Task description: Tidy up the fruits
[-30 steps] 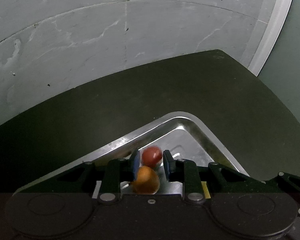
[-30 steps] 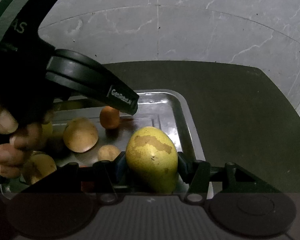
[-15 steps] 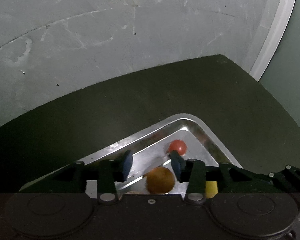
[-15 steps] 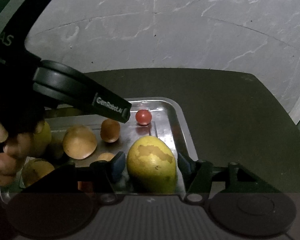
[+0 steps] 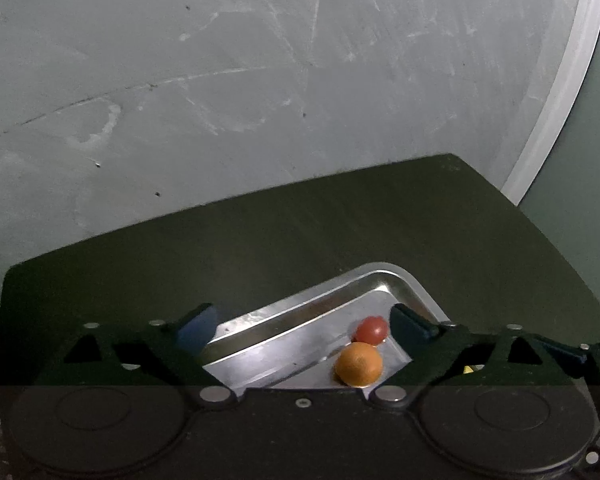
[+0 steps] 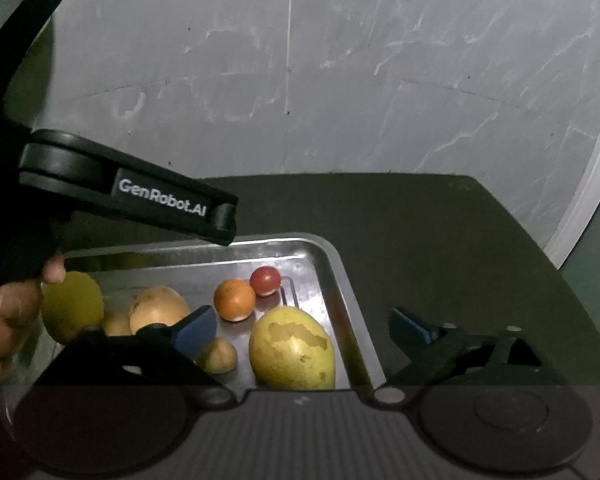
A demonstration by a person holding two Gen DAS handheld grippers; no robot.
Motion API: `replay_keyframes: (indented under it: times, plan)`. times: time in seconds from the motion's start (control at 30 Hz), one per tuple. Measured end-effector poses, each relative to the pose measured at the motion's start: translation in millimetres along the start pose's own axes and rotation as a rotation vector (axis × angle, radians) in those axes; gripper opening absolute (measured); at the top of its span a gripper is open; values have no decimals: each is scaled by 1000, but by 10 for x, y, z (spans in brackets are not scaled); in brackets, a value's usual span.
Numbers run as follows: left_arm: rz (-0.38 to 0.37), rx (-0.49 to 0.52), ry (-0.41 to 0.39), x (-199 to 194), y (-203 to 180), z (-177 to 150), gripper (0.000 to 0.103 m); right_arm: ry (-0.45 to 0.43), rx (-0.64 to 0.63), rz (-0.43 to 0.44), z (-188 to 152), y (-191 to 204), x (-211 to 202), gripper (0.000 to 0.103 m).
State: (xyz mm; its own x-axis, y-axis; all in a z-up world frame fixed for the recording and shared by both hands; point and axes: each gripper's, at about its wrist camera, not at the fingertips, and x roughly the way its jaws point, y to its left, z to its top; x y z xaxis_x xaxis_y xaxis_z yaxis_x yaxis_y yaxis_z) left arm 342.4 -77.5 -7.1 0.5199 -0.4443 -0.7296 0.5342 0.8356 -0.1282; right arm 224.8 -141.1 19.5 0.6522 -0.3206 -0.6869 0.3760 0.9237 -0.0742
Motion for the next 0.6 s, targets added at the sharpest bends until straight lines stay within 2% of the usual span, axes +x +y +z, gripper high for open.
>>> replay_keyframes:
  times: [0.17, 0.6]
  plan:
    - [8, -15, -31, -119, 96, -9, 100, -25, 12, -35, 18, 30, -86, 103]
    - [52, -86, -89, -374, 338, -101, 102, -103, 24, -60, 117, 41, -310, 103]
